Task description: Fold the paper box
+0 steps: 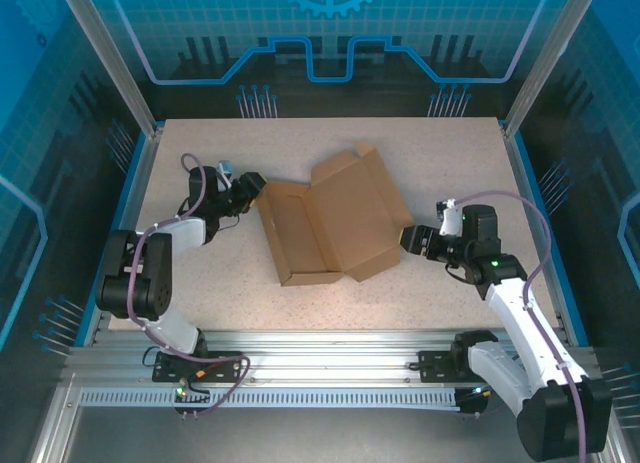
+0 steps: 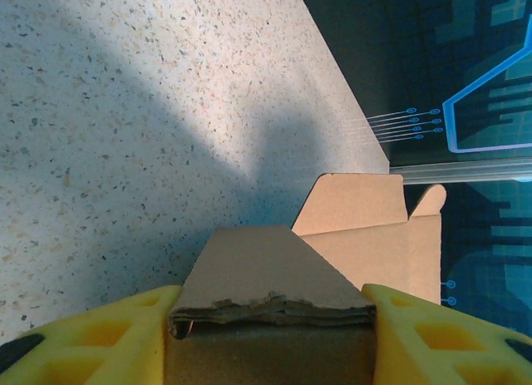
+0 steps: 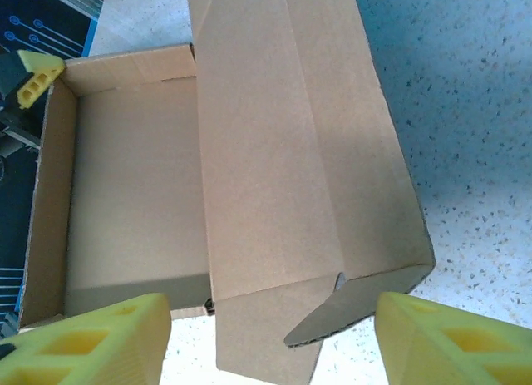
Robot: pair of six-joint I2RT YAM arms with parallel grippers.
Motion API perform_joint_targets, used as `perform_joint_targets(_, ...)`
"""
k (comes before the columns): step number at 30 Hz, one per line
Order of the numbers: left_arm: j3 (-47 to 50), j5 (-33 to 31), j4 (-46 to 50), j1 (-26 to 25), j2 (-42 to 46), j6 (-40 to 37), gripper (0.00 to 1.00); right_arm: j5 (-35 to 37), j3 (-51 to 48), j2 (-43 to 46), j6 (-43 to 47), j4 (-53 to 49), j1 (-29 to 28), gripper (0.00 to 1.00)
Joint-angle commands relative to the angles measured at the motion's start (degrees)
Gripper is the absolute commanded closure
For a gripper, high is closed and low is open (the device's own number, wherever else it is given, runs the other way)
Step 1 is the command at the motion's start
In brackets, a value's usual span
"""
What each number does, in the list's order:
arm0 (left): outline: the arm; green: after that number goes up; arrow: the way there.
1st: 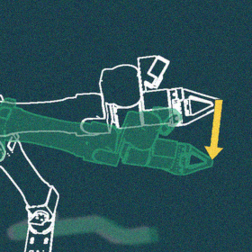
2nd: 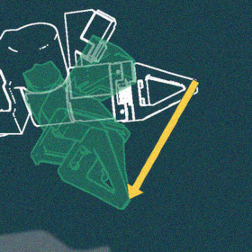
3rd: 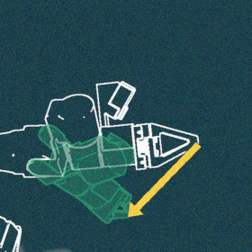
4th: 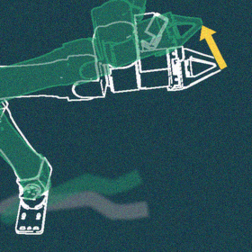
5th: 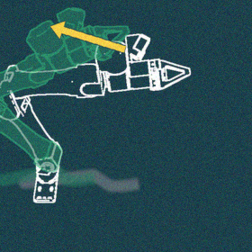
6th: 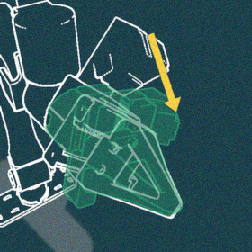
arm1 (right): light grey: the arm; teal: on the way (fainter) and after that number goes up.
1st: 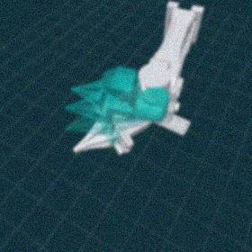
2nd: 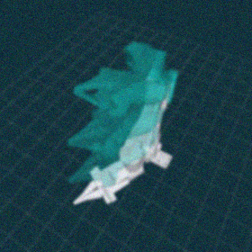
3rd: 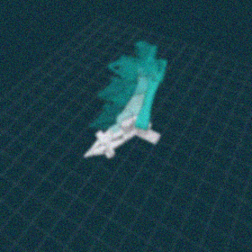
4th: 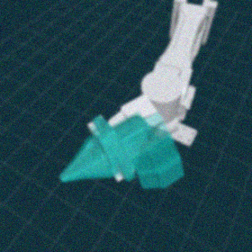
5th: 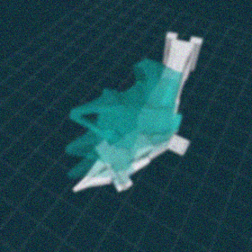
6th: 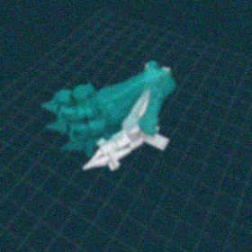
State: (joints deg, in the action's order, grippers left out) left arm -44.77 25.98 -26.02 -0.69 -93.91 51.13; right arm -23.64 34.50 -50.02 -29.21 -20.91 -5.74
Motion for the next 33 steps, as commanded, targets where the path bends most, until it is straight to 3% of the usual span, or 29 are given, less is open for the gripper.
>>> perform_joint_targets(1, 0.58, -1.47, -2.09, 0.51, 1.83, -0.11, 0.46, -0.88, -2.00, -0.45, -2.78, 4.26, -1.44, 0.35)
perform_joint_targets(6, 1.20, -1.82, -2.13, 0.51, 2.15, 0.15, 0.46, 4.35, -4.30, -1.28, -6.50, 6.34, -3.95, 0.41)
perform_joint_targets(10, 1.38, -2.07, -1.41, 0.51, 2.36, -0.46, 0.46, 10.68, -4.75, 2.42, -5.42, 4.68, -5.44, 0.35)
perform_joint_targets(14, 1.46, -2.16, -1.44, 0.51, 2.18, -0.51, 0.46, 8.14, -3.85, 1.76, -4.12, 3.49, -4.54, 0.36)
perform_joint_targets(18, 1.95, -2.43, -1.84, 0.51, 2.41, -0.24, 0.46, 2.83, -7.40, 0.21, -7.83, 11.89, -5.55, 0.40)
perform_joint_targets(26, 3.00, -2.94, -1.77, 0.51, 3.00, -0.22, 0.46, 6.36, -8.89, -3.27, -11.32, 16.96, -10.01, 0.48)
perform_joint_targets(33, 4.72, -3.30, -2.95, 0.51, 3.70, 0.33, 0.46, 8.12, -8.50, -5.30, -12.66, 19.17, -13.10, 0.64)
